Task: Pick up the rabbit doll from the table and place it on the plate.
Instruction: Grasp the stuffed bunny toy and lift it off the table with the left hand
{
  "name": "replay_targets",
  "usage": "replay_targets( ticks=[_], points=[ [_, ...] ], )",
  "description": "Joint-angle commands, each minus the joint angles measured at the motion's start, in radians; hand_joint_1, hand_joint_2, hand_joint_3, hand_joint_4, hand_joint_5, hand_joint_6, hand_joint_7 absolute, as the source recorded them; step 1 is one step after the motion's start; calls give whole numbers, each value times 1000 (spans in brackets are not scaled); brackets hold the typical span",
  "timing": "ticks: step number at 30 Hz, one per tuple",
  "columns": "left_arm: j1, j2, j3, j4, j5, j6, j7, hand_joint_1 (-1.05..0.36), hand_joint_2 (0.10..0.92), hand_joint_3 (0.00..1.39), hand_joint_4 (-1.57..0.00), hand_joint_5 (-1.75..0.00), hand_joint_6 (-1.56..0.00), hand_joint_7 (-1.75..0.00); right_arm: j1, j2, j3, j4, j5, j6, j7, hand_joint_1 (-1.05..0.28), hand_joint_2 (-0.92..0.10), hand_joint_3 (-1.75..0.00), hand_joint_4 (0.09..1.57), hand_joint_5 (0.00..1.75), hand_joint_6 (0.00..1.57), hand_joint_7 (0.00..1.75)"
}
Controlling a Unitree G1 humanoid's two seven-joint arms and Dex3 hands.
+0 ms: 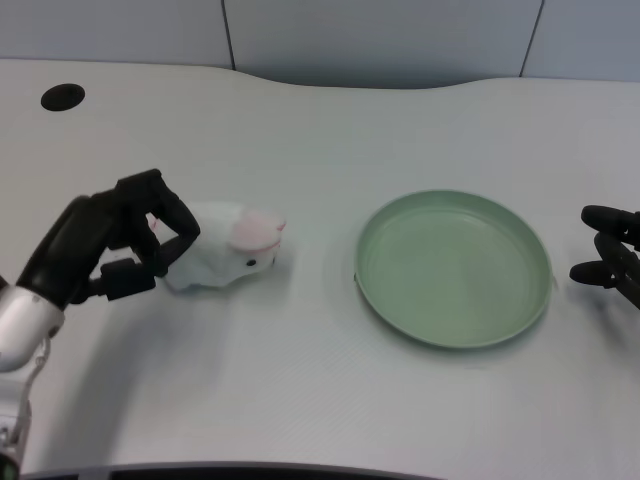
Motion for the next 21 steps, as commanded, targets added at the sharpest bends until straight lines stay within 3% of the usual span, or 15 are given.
replay_targets(
  ticks=[1,2,6,7,8,9,13,18,21],
  points=[
    [-82,95,-65,24,161,-59,105,-557,921,326,-422,-1496,-487,-1003,3,-3,-3,-3,7,-6,-2,-415,-921,-254,725,894,975,1],
    [-99,114,-85,30,209,-67,139,-594,921,275,-442,-1342,-522,-798,4,-3,-2,-2,5,-7,-3,-422,-921,-252,724,891,975,1],
    [-165,176,-160,55,349,-82,227,-670,921,223,-424,-978,-560,-390,3,-2,-3,-3,6,-5,-4,-426,-921,-251,722,886,975,1],
    [-193,196,-189,56,393,-60,221,-674,921,221,-423,-955,-564,-364,3,-2,-2,-4,6,-3,-4,-425,-921,-251,722,885,974,1],
    [-212,207,-208,58,419,-43,216,-722,921,191,-400,-643,-516,-197,4,-2,-2,-5,5,-1,-4,-427,-921,-252,725,887,972,0],
    [-225,215,-222,59,437,-32,213,-740,921,177,-421,-455,-509,-105,4,-2,-1,-5,5,0,-5,-428,-921,-253,726,887,971,0],
    [-320,228,-302,119,493,-10,162,-867,921,96,-291,-172,-344,-8,9,0,0,-7,4,-9,-5,-429,-921,-254,720,885,967,1],
    [-435,192,-378,242,501,36,65,-940,921,73,-170,-74,-201,0,15,1,-7,-8,14,-16,12,-427,-921,-248,733,891,971,4],
    [-478,175,-407,297,494,54,31,-974,921,92,-111,-38,-142,0,16,2,-9,-8,15,-17,14,-430,-921,-245,734,891,970,4]
  ],
)
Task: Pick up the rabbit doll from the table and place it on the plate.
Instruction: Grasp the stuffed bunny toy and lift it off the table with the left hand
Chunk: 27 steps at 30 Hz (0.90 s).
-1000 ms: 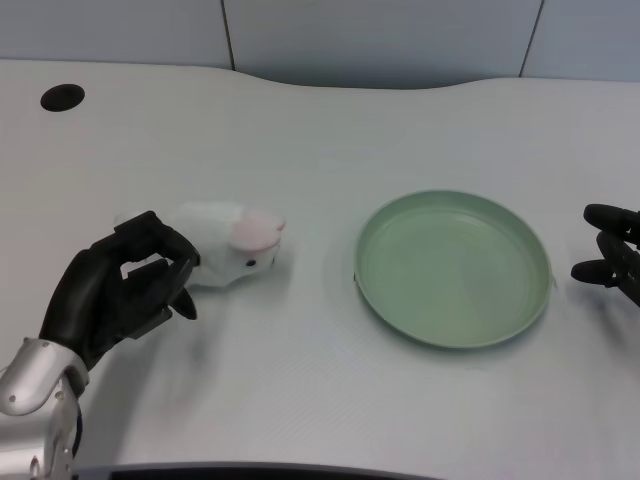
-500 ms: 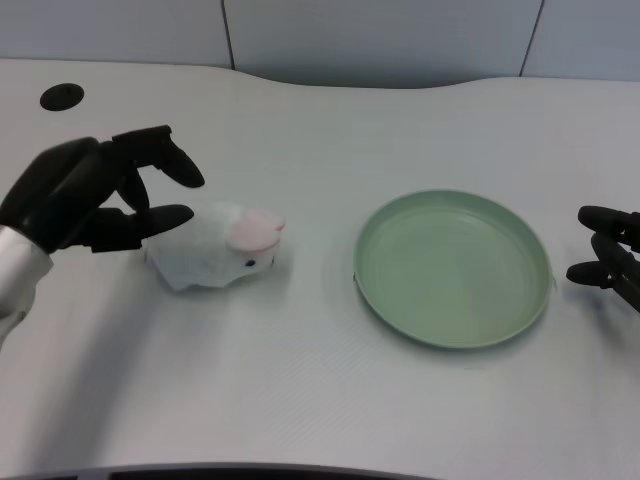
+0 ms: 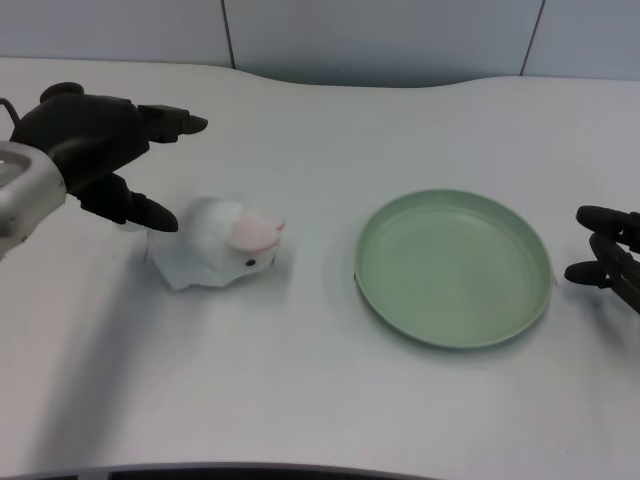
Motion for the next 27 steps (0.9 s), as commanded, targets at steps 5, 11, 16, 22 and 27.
replay_targets(
  ticks=[5,11,16,22,27],
  points=[
    [-151,-114,-94,225,25,99,-50,-1005,921,84,-127,-43,-131,-6,16,-6,-6,-8,10,-7,-3,-432,-921,-240,727,885,974,5],
    [-214,-210,-155,368,46,174,-33,-999,921,53,-142,-47,-156,-15,23,-9,-5,-11,7,-6,-4,-425,-921,-239,720,877,972,4],
    [-227,-265,-178,428,46,237,-40,-988,908,22,-137,-47,-167,-15,37,-13,-4,-21,6,-22,3,-419,-921,-263,730,879,967,1],
    [-233,-295,-200,468,48,321,-92,-981,883,1,-72,-16,-145,-3,51,-14,-8,-32,13,-28,12,-427,-921,-262,738,882,973,4],
    [-218,-305,-230,487,69,392,-83,-978,849,0,-61,-11,-155,-6,63,-15,-12,-35,17,-40,22,-409,-921,-270,742,886,977,6]
  ],
)
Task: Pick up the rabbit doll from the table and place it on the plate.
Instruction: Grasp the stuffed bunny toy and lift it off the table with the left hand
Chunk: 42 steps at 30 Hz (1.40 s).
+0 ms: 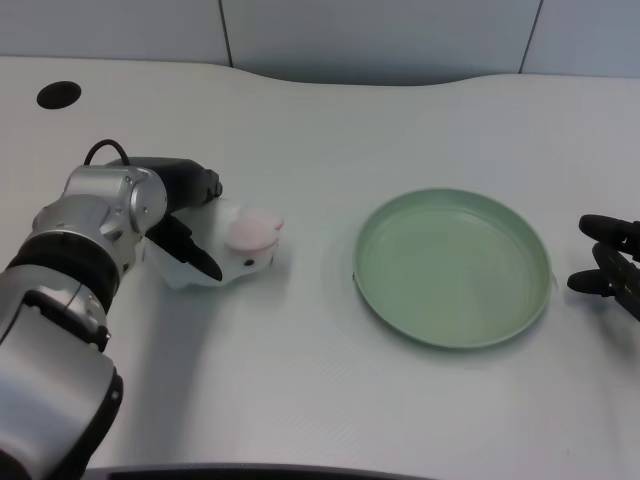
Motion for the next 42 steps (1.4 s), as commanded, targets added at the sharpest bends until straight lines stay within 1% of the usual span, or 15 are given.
replay_targets(
  ticks=[1,6,9,15,19,22,24,26,31,35,38,39,40,41,42],
  points=[
    [-1,-3,-26,19,22,42,9,-958,834,0,-70,-15,-164,-10,24,-16,-9,-8,15,-20,8,-411,-921,-268,742,884,979,7],
    [19,-7,-46,23,37,57,50,-888,796,0,-66,-12,-141,-4,37,-17,-8,-15,13,-32,9,-419,-921,-263,744,866,978,6],
    [35,-8,-63,27,49,54,81,-844,803,5,-35,-3,-102,-1,45,-16,-13,-19,20,-40,17,-413,-921,-263,756,859,987,10],
    [60,-13,-40,29,19,47,123,-874,782,0,-18,-1,-82,-2,57,-16,-9,-34,16,-43,10,-412,-921,-265,758,847,990,12],
    [80,-27,-19,31,1,46,173,-864,811,11,-31,-7,-69,-1,72,-18,-9,-46,16,-48,10,-394,-921,-279,770,837,984,8],
    [86,-33,-2,31,-15,48,187,-857,824,12,-46,-14,-65,-2,75,-18,-11,-50,20,-49,14,-394,-921,-280,778,825,983,7],
    [93,-38,19,31,-37,49,194,-826,800,2,-69,-23,-92,-13,78,-19,-11,-53,20,-50,15,-405,-921,-275,780,817,983,7],
    [99,-42,35,30,-51,49,198,-797,789,3,-82,-27,-108,-17,80,-20,-9,-57,19,-45,13,-410,-921,-272,783,815,983,7],
    [123,-52,64,29,-78,46,222,-709,758,0,-141,-45,-164,-27,89,-20,-14,-61,26,-53,24,-409,-921,-271,796,818,987,8],
    [135,-56,72,30,-86,49,234,-629,743,0,-184,-55,-215,-32,97,-18,-14,-74,27,-51,18,-404,-921,-271,798,812,986,8],
    [145,-57,64,31,-79,46,261,-560,736,0,-240,-76,-308,-55,107,-20,-11,-85,25,-56,22,-404,-921,-273,796,808,984,7],
    [147,-56,60,32,-75,45,268,-493,736,0,-289,-97,-394,-79,110,-20,-10,-88,24,-56,22,-411,-921,-273,793,806,985,7],
    [148,-56,58,32,-73,44,271,-468,736,0,-307,-103,-426,-82,111,-21,-9,-90,23,-55,22,-414,-921,-273,792,805,986,7],
    [148,-54,51,33,-67,42,277,-456,736,0,-317,-105,-444,-81,113,-20,-10,-93,25,-54,24,-415,-921,-273,791,804,986,7],
    [150,-51,43,33,-59,36,290,-433,738,1,-392,-150,-512,-110,115,-19,-10,-97,26,-53,23,-413,-921,-274,790,804,989,8]
  ],
)
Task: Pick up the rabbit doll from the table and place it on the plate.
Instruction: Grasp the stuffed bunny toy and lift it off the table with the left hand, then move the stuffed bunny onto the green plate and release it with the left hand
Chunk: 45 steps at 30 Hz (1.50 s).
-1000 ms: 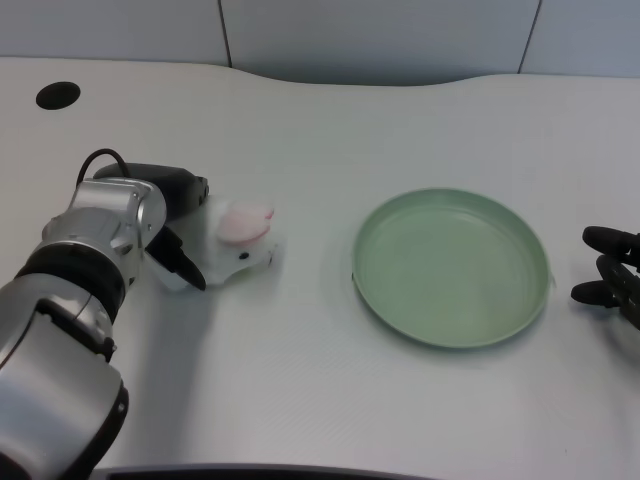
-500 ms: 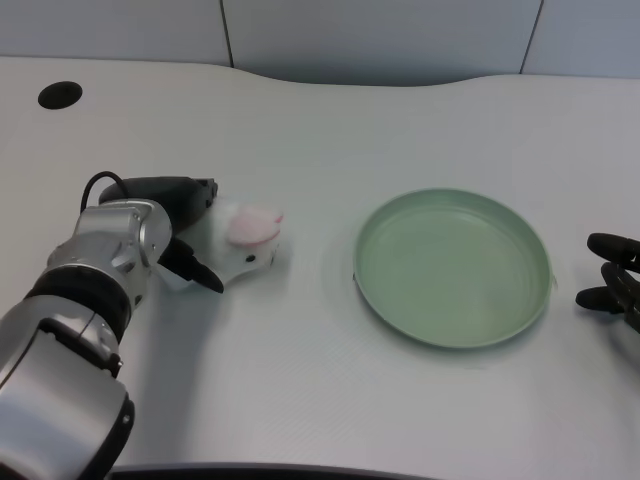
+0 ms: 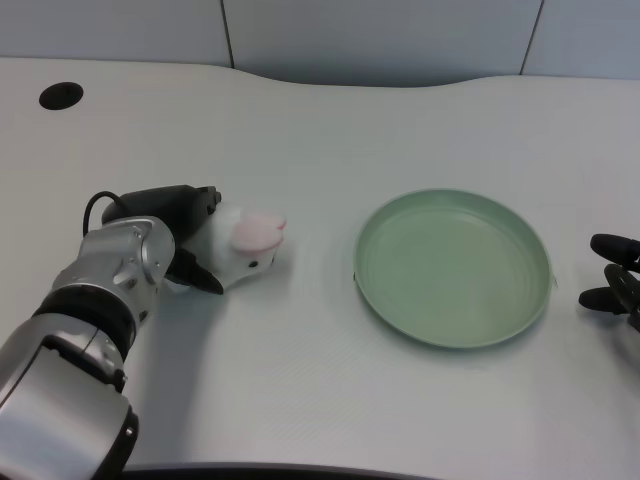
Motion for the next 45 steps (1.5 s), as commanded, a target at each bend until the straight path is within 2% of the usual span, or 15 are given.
replay_targets(
  ticks=[1,2,3,4,5,7,11,17,23,28,31,33,41,44,45],
  points=[
    [39,9,-26,13,30,-14,27,-393,731,1,-398,-433,-588,-199,21,-17,-2,-23,12,-5,-3,-405,-921,-277,788,803,990,9],
    [42,13,-30,12,35,-24,48,-366,727,1,-322,-726,-580,-336,24,-16,-1,-26,12,-5,-6,-402,-921,-279,786,802,989,9],
    [44,15,-32,12,38,-33,65,-329,720,1,-245,-1135,-510,-668,26,-15,-1,-29,12,-5,-7,-398,-921,-278,788,803,989,8],
    [45,17,-33,13,39,-38,76,-316,718,1,-208,-1315,-451,-865,27,-15,-1,-31,12,-4,-8,-398,-921,-277,790,804,989,8],
    [49,20,-32,11,42,-54,116,-309,717,0,-189,-1407,-418,-971,29,-15,-3,-32,16,-3,-3,-399,-921,-276,790,805,990,9],
    [54,23,-33,10,47,-76,178,-228,747,10,-266,-1671,-371,-1438,31,-14,-7,-32,22,-2,5,-400,-921,-274,793,807,992,10],
    [61,22,-20,9,40,-116,299,-130,834,37,-439,-1742,-370,-1705,34,-15,-7,-32,28,-3,8,-390,-921,-277,792,809,988,7],
    [37,-22,85,10,-51,-73,368,-169,912,55,-746,-1746,-501,-1746,31,-18,-5,-23,28,-11,11,-403,-921,-274,803,818,987,6],
    [-9,-63,240,3,-198,-22,269,-124,900,186,-679,-1746,-519,-1746,22,-18,2,-18,18,-8,-7,-399,-921,-270,800,814,987,6],
    [-27,-67,257,0,-212,-20,227,-120,880,173,-666,-1746,-531,-1746,20,-16,5,-14,19,-11,-5,-397,-921,-276,798,812,984,4],
    [-70,-83,274,-4,-234,-7,122,-153,845,132,-567,-1721,-514,-1746,12,-10,2,-11,29,3,6,-411,-921,-270,801,815,985,4],
    [-89,-93,273,-8,-236,-7,76,-152,853,123,-523,-1706,-479,-1746,10,-8,4,-10,26,8,2,-417,-921,-265,798,815,987,6],
    [-137,-143,245,-18,-225,-47,17,-135,831,86,-784,-1746,-651,-1746,7,-3,17,-3,17,2,-10,-410,-921,-275,792,799,987,5],
    [-170,-183,238,-23,-224,-37,2,-179,825,82,-794,-1746,-648,-1746,3,1,21,-1,20,2,-5,-412,-921,-269,812,804,987,5],
    [-183,-199,230,-23,-217,-30,-1,-183,825,82,-791,-1746,-647,-1746,3,2,22,2,21,-11,6,-412,-921,-268,815,805,987,5]
  ],
)
